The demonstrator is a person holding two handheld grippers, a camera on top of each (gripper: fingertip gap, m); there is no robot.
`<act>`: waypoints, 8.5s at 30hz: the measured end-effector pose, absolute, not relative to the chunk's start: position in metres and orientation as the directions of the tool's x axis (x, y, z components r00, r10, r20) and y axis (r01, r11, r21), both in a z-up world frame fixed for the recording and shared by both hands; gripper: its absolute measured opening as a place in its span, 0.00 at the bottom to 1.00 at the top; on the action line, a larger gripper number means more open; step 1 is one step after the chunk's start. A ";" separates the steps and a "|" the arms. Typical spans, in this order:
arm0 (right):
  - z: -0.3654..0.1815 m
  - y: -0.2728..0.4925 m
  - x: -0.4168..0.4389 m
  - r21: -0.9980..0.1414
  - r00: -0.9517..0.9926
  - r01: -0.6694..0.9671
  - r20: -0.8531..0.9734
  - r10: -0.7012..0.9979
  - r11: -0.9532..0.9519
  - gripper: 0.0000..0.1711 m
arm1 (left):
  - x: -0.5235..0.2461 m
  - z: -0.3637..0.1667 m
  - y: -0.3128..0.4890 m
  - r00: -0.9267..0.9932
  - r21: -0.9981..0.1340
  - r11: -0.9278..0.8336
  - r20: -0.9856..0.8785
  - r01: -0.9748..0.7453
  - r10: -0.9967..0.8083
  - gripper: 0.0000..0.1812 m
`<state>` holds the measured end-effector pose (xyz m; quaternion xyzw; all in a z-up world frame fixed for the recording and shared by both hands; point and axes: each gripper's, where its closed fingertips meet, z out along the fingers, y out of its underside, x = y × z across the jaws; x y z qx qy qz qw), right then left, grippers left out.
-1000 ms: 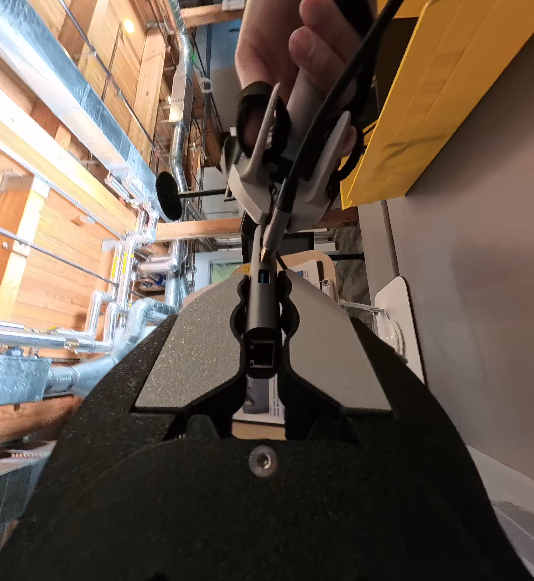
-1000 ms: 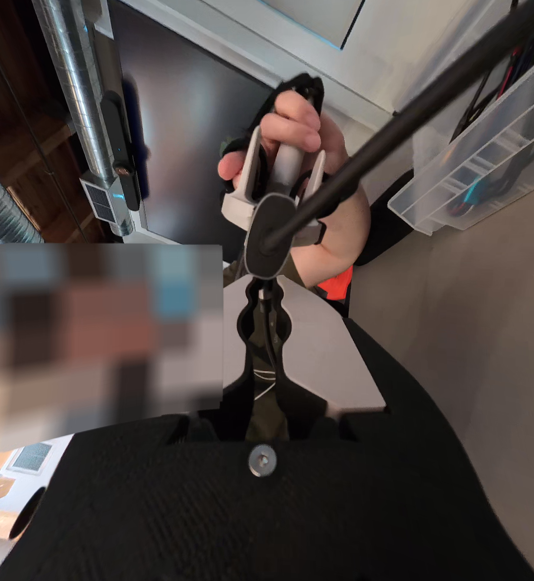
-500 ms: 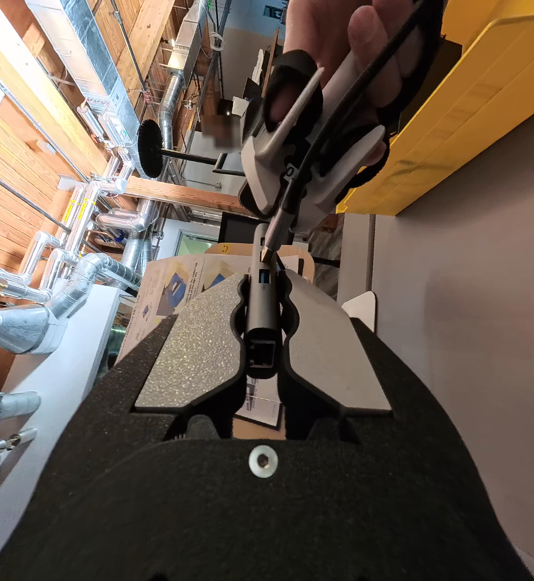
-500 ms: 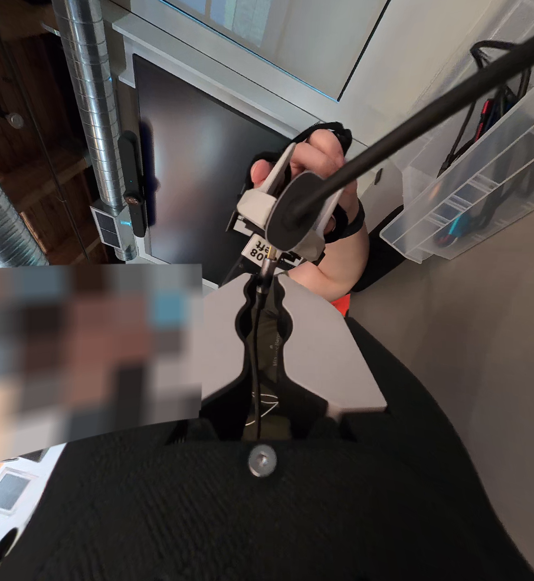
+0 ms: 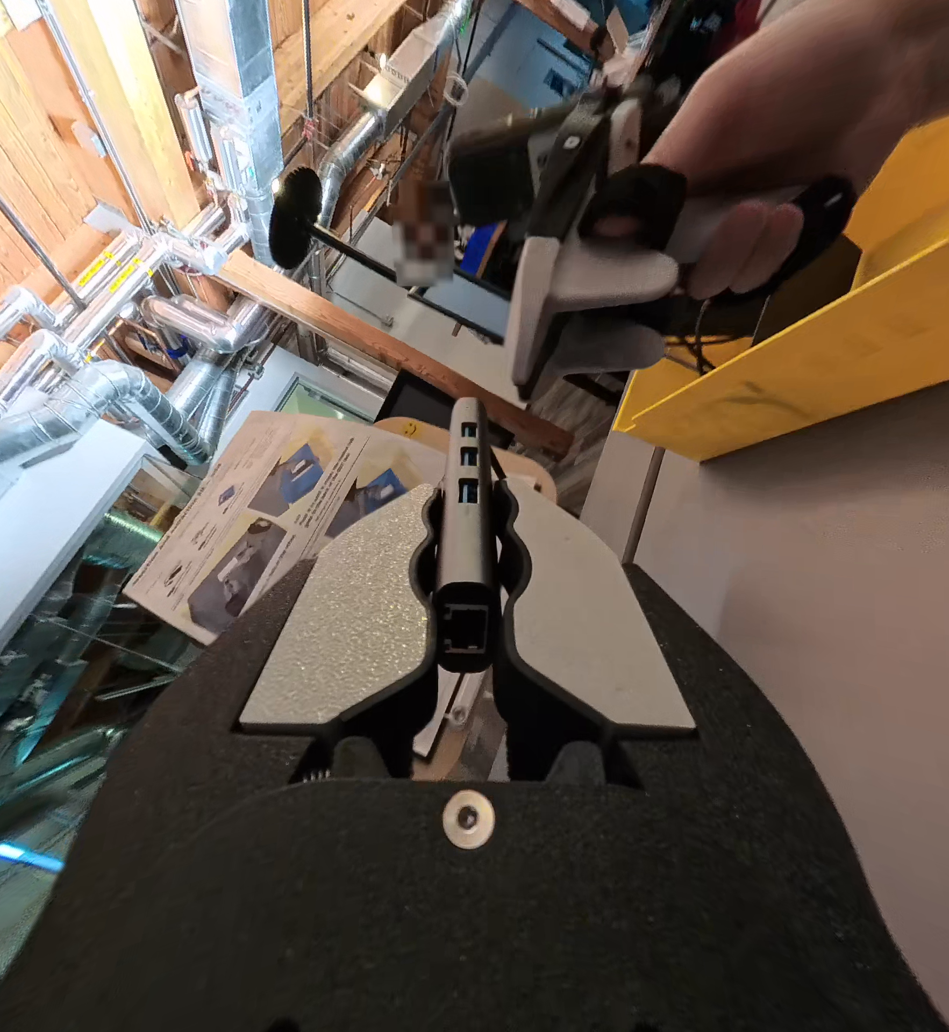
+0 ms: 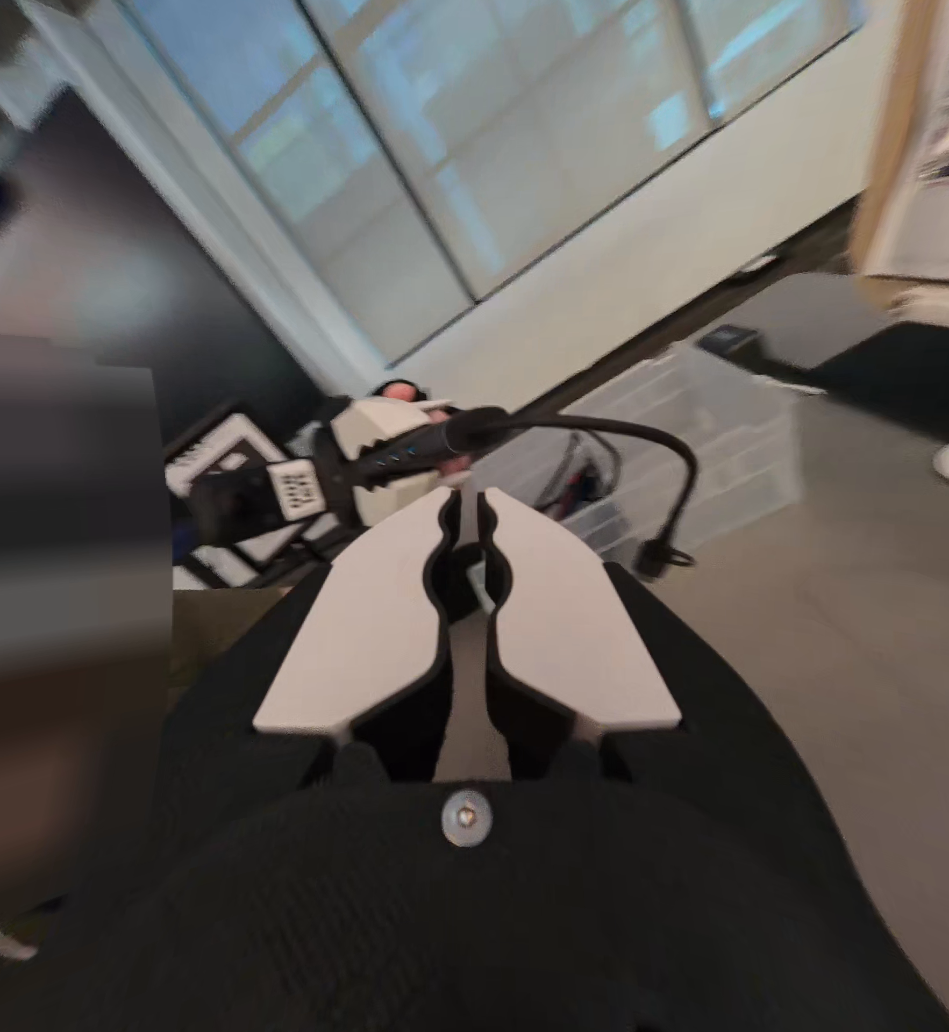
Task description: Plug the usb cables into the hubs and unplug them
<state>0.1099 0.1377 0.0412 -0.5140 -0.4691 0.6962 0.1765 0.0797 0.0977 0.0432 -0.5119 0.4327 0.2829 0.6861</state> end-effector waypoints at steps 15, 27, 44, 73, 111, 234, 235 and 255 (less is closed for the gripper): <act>-0.077 0.018 0.143 -0.851 -0.635 0.245 0.222 0.740 0.465 0.08 | 0.011 0.069 0.093 0.441 -0.430 0.131 -0.895 -0.893 0.070 0.09; -0.202 -0.005 0.163 -0.518 -0.649 0.398 0.425 0.631 0.757 0.15 | 0.009 0.087 0.078 0.428 -0.410 0.146 -0.895 -0.900 0.125 0.09; -0.026 0.022 0.111 -0.934 -0.484 0.338 -0.276 0.831 -0.113 0.05 | 0.022 0.068 0.095 0.286 -0.271 0.105 -0.944 -0.957 0.167 0.10; -0.011 0.074 0.118 -0.437 -0.357 0.763 -0.899 0.253 -0.476 0.04 | 0.088 0.004 0.107 -0.104 0.152 0.256 -0.976 -0.955 0.191 0.09; -0.013 0.105 0.094 -0.467 -0.308 0.585 -0.884 0.351 -0.664 0.07 | 0.064 -0.014 0.128 -0.022 0.022 0.075 -1.000 -0.997 0.008 0.10; -0.017 0.126 0.083 -0.884 -0.029 0.459 0.078 0.997 0.083 0.11 | 0.056 -0.021 0.134 0.175 -0.169 -0.069 -0.981 -0.983 -0.088 0.09; -0.018 0.126 0.085 -0.881 -0.039 0.468 0.055 0.998 0.067 0.10 | 0.059 -0.022 0.134 0.160 -0.155 -0.060 -0.984 -0.986 -0.077 0.09; -0.012 0.123 0.083 -0.895 -0.043 0.443 0.036 0.998 0.051 0.10 | 0.058 -0.019 0.131 0.200 -0.198 -0.039 -0.976 -0.979 -0.087 0.09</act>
